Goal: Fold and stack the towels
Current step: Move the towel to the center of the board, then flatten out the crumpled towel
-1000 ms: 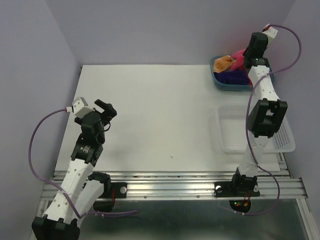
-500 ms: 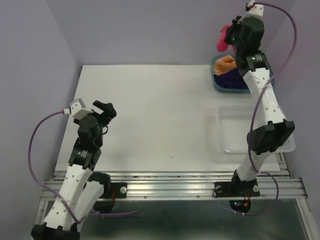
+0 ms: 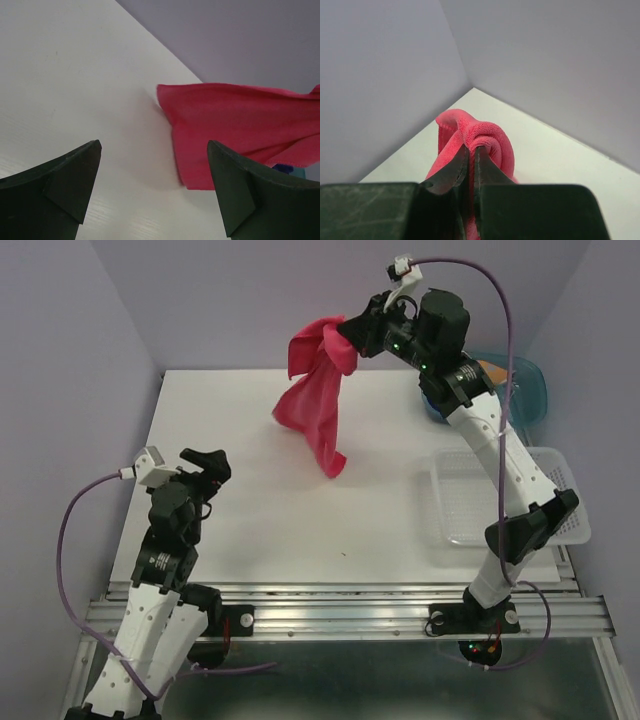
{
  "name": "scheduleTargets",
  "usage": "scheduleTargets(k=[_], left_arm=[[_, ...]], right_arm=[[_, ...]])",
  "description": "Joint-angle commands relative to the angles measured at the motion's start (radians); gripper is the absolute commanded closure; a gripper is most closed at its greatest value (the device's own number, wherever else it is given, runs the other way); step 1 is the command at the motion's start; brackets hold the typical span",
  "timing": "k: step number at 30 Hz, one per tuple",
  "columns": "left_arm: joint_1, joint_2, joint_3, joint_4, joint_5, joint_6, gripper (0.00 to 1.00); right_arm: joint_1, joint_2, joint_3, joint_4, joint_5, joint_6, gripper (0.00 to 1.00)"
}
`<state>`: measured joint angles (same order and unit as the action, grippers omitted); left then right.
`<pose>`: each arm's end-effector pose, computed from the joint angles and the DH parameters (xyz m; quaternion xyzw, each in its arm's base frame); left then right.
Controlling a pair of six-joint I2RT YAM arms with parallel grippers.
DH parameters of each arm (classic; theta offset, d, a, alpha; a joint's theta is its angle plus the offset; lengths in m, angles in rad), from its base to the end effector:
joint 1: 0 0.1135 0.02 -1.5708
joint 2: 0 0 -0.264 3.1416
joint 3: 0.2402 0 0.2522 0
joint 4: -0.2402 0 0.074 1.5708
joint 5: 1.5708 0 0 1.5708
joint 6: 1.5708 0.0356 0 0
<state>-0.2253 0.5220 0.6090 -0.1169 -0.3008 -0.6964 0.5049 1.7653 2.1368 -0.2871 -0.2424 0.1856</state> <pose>0.1368 -0.0205 0.3230 -0.2670 0.6656 -0.2099 0.6646 0.3334 0.1940 0.5265 -0.1947 0.6490 0.3243 0.6601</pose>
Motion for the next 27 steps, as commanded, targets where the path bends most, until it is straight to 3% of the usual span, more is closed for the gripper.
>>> scheduleTargets(k=[1, 4, 5, 8, 10, 11, 12, 14, 16, 17, 27], left_arm=[[-0.002, -0.036, 0.021, -0.032, -0.054, -0.038, 0.01], [-0.002, -0.048, 0.009, -0.032, -0.072, -0.051, 0.01], [-0.002, -0.05, 0.005, -0.03, -0.078, -0.054, 0.01], [-0.002, -0.031, -0.009, -0.017, -0.078, -0.061, 0.01], [-0.002, 0.007, -0.02, 0.005, -0.06, -0.057, 0.01], [-0.002, 0.025, -0.021, 0.009, -0.055, -0.054, 0.01], [-0.002, 0.07, -0.02, 0.016, -0.041, -0.051, 0.01], [-0.002, 0.123, -0.012, 0.023, -0.034, -0.04, 0.01], [-0.002, 0.209, 0.004, 0.023, -0.026, -0.032, 0.01], [-0.002, 0.239, 0.011, 0.026, -0.026, -0.023, 0.01], [0.055, 0.679, 0.152, 0.109, -0.041, 0.044, 0.01]], right_arm=[[-0.019, -0.093, -0.185, 0.063, -0.008, -0.003, 0.96], [-0.02, -0.195, -0.443, 0.098, 0.162, 0.021, 0.96], [-0.023, -0.219, -0.516, 0.114, 0.292, 0.04, 0.97], [-0.028, -0.296, -0.759, 0.14, 0.403, 0.066, 0.95], [-0.031, -0.316, -0.874, 0.138, 0.419, 0.058, 0.77], [-0.029, -0.32, -0.899, 0.137, 0.407, 0.055, 0.63], [-0.029, -0.322, -0.922, 0.135, 0.4, 0.042, 0.43], [-0.029, -0.319, -0.945, 0.114, 0.407, 0.032, 0.29], [-0.029, -0.316, -0.943, 0.089, 0.422, 0.014, 0.05], [-0.029, -0.314, -0.94, 0.071, 0.445, 0.012, 0.0], [0.018, -0.156, -0.881, 0.045, 0.451, -0.11, 0.0]])
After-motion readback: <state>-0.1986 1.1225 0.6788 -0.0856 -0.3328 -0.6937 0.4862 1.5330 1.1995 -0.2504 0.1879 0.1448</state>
